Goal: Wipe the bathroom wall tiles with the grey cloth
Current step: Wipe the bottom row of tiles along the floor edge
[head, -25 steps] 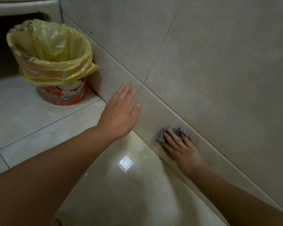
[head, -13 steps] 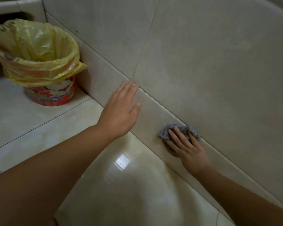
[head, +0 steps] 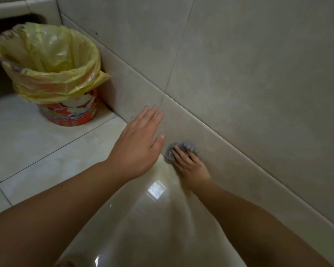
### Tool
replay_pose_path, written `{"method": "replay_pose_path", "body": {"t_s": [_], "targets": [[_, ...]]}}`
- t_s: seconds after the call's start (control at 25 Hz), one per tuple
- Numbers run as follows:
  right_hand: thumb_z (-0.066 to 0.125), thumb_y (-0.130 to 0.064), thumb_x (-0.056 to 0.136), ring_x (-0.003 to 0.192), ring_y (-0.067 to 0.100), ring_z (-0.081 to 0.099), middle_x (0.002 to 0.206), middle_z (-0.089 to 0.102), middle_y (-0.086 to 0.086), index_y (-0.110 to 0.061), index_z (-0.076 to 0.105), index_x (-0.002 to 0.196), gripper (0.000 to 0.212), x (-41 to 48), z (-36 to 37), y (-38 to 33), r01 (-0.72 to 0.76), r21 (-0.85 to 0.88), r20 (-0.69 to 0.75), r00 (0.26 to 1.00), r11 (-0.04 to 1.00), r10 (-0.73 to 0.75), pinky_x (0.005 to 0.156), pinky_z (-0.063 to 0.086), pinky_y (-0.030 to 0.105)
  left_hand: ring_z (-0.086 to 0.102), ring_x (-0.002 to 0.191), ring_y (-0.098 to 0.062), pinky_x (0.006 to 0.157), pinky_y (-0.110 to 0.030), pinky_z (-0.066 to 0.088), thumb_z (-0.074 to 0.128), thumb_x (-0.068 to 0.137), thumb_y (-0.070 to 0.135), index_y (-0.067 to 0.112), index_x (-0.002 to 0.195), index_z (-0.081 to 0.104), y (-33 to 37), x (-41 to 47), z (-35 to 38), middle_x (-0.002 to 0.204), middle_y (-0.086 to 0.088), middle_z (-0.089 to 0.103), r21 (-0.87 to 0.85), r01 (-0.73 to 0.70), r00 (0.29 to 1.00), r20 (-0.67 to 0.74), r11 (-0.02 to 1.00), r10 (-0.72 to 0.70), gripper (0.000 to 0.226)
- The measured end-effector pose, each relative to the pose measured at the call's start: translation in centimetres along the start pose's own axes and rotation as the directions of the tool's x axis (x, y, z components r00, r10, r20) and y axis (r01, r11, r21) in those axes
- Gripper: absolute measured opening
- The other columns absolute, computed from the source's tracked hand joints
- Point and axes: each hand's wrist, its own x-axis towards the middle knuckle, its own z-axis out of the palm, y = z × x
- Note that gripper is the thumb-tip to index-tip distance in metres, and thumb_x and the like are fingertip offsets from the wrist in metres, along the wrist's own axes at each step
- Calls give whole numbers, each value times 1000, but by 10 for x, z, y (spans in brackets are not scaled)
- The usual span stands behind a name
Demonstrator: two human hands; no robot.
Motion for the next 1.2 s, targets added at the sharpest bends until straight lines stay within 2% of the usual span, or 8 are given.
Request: {"method": "replay_pose_path", "body": {"t_s": [0.08, 0.2, 0.36, 0.44, 0.56, 0.76, 1.04, 1.2], "targets": [[25, -24, 80, 149, 30, 7, 145, 49, 6, -13, 62, 130, 62, -42, 18, -11, 107, -32, 46, 993, 994, -105, 117, -9, 45, -4, 150, -3, 123, -30, 4, 36, 104, 34, 25, 156, 15, -2, 4, -2, 165, 10, 6, 4, 9, 1000, -9, 1000, -9, 57], [31, -19, 79, 150, 28, -8, 142, 52, 10, -8, 65, 125, 58, -104, 26, -8, 47, 55, -71, 997, 997, -43, 114, 7, 41, -4, 150, -4, 123, -32, 4, 36, 104, 33, 24, 156, 15, 2, 8, 0, 165, 8, 6, 6, -1, 1000, 5, 1000, 1, 57], [31, -20, 86, 145, 28, 19, 152, 39, 11, -10, 50, 140, 58, -50, -9, 30, -138, 190, -276, 943, 972, 188, 118, -3, 43, -3, 150, -6, 124, -35, 6, 37, 104, 32, 23, 156, 17, 11, 14, 9, 165, 7, 7, -3, -31, 999, 14, 1000, 31, 56], [30, -25, 92, 149, 25, 8, 159, 24, 8, -13, 31, 150, 59, -2, -26, 29, -193, 168, -287, 928, 967, 236, 115, -14, 46, -1, 151, -7, 124, -38, 8, 35, 103, 35, 22, 156, 19, 14, 16, 14, 165, 5, 9, -4, -46, 999, 6, 999, 46, 56], [32, -34, 97, 146, 27, -16, 162, -2, 11, -13, 4, 155, 66, 22, -9, -10, -133, 87, -55, 989, 987, 138, 108, -28, 50, -2, 150, -4, 124, -34, 7, 36, 104, 35, 24, 156, 19, 14, 12, 21, 165, 9, 8, -4, -31, 999, 14, 1000, 31, 56], [28, -23, 83, 149, 28, 3, 151, 42, 2, -15, 55, 137, 60, -76, 52, -36, 35, 99, 75, 996, 994, -43, 114, 5, 41, -3, 149, -2, 118, -23, 0, 27, 100, 44, 27, 156, 17, 3, -4, 26, 164, 11, 7, 70, -27, 998, 65, 997, 22, 59], [31, -13, 86, 143, 28, 22, 153, 37, 8, -11, 41, 144, 59, -130, -3, 40, -282, 295, -268, 893, 913, 362, 118, -2, 44, 1, 150, -5, 122, -30, 6, 30, 101, 42, 23, 155, 22, 29, -5, 40, 164, 7, 12, 41, -109, 992, 73, 993, 106, 58], [30, -16, 85, 144, 23, 25, 152, 40, 6, -15, 49, 141, 59, -90, 15, 9, -216, 176, -140, 960, 961, 241, 119, -8, 44, 2, 150, -5, 119, -25, 3, 34, 103, 39, 24, 155, 21, 36, -10, 48, 164, 8, 12, 49, -119, 990, 83, 992, 115, 56]]}}
